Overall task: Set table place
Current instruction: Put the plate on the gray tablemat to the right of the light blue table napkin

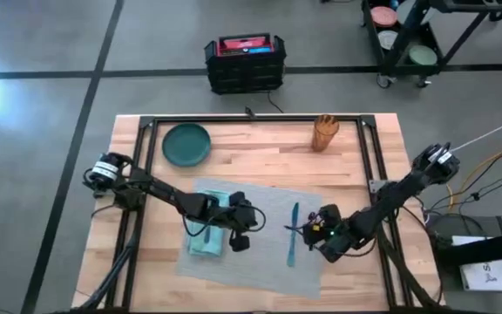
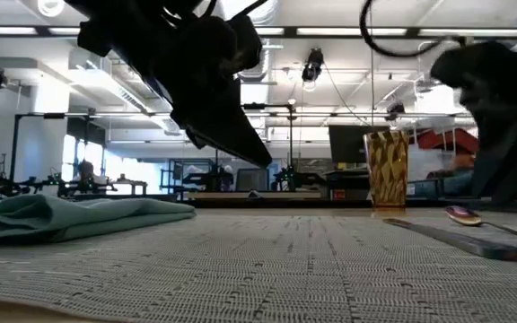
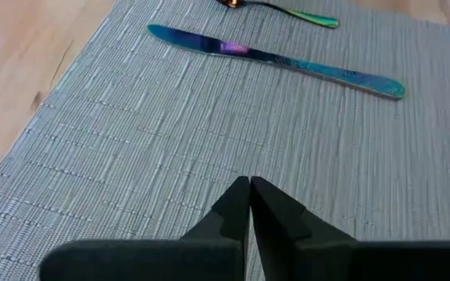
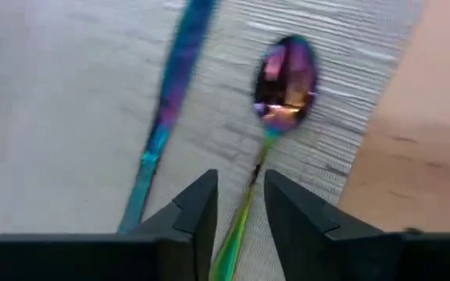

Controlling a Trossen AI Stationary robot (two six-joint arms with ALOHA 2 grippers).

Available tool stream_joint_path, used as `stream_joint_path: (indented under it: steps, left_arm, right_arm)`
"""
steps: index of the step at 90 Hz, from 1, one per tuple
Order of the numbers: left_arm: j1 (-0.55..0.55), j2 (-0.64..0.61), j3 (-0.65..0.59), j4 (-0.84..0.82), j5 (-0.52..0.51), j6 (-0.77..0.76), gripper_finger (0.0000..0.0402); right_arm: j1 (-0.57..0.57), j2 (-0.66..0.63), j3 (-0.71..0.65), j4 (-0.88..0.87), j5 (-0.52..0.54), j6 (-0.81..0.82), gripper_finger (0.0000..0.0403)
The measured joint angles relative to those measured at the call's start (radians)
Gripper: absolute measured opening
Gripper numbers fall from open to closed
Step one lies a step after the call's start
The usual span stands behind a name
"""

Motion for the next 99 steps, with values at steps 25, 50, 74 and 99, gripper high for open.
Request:
stream_joint_path:
  steps: [25,50,74,99]
  left_arm:
    - [-0.002,0.039,0.001,0.04,0.034,0.001,0.0]
    - [0.006,0.11,0.001,0.029,0.03,-0.042,0.0]
    - [0.025,0.113,0.001,0.044,0.025,-0.044,0.0]
    - [0.027,0.11,0.034,0.05,0.024,-0.013,0.0]
  right_arm:
    - [0.07,0.003,0.006,0.143,-0.113,-0.503,0.0098]
    - [0.134,0.153,0.008,0.238,-0.121,-0.779,0.0056]
    - [0.136,0.164,0.013,0.172,-0.117,-0.831,0.0024]
    - [0.133,0.114,0.007,0.003,-0.102,-0.823,0.002]
